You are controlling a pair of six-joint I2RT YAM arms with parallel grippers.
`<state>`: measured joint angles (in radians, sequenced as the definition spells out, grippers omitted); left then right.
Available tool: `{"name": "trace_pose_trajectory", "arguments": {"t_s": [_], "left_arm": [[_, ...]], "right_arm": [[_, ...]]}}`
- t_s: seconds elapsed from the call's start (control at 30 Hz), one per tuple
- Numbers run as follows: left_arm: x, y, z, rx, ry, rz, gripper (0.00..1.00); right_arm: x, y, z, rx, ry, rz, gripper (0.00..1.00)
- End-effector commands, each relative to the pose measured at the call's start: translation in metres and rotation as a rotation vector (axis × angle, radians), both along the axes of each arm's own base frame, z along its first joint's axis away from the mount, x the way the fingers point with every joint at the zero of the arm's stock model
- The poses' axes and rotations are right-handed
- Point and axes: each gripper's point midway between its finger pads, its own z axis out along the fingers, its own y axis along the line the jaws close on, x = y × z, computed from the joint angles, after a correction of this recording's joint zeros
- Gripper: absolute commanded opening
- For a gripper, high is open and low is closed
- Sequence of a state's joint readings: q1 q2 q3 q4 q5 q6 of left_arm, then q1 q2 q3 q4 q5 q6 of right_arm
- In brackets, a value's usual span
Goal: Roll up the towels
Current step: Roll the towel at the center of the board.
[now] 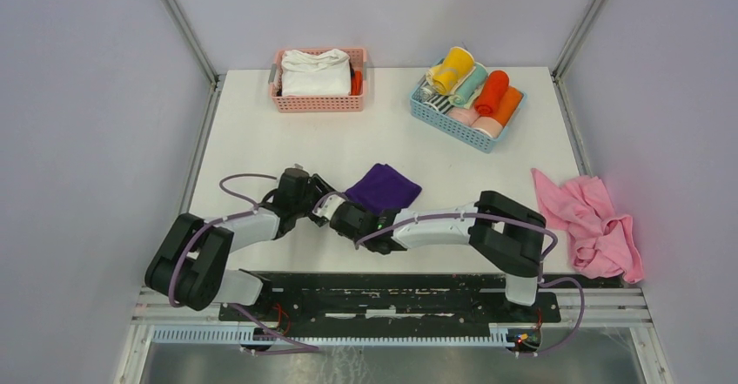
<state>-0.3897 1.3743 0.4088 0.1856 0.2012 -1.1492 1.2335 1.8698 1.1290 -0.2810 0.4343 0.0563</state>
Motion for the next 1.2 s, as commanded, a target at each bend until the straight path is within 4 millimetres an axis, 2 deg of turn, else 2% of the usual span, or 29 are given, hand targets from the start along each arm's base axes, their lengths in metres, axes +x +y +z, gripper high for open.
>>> {"name": "trace_pose_trajectory", "arguments": {"t_s": [0.0, 0.13, 0.27, 0.4, 0.53, 0.63, 0.8, 1.0, 1.17], "left_arm": [[-0.035, 0.033, -0.051, 0.192, 0.172, 0.025, 0.63], [-0.03, 0.028, -0.043, 0.17, 0.15, 0.007, 0.69], [-0.021, 0.021, -0.019, 0.119, 0.067, 0.007, 0.77], [-0.015, 0.019, 0.012, 0.064, -0.029, 0.024, 0.83], [-0.02, 0.014, 0.029, 0.009, -0.066, 0.012, 0.86], [-0.026, 0.009, 0.029, -0.031, -0.056, -0.012, 0.86], [-0.027, 0.002, 0.025, -0.062, -0.033, -0.027, 0.86], [-0.01, 0.0, 0.018, -0.021, -0.018, -0.023, 0.83], [0.005, -0.002, 0.002, 0.023, 0.01, -0.019, 0.75]], "right_arm": [[0.002, -0.001, -0.014, 0.069, 0.097, -0.042, 0.41], [-0.004, -0.002, -0.017, 0.203, 0.249, -0.051, 0.26], [-0.02, 0.007, -0.01, 0.409, 0.479, -0.013, 0.09], [-0.027, 0.017, 0.006, 0.623, 0.662, 0.015, 0.06], [-0.027, 0.02, 0.014, 0.79, 0.836, 0.002, 0.06], [-0.027, 0.021, 0.018, 0.901, 0.958, 0.006, 0.06], [-0.02, 0.014, 0.01, 1.017, 1.093, -0.072, 0.06], [-0.022, 0.003, -0.012, 0.97, 1.139, -0.156, 0.09], [-0.021, -0.003, -0.016, 0.915, 1.111, -0.189, 0.13]]}}
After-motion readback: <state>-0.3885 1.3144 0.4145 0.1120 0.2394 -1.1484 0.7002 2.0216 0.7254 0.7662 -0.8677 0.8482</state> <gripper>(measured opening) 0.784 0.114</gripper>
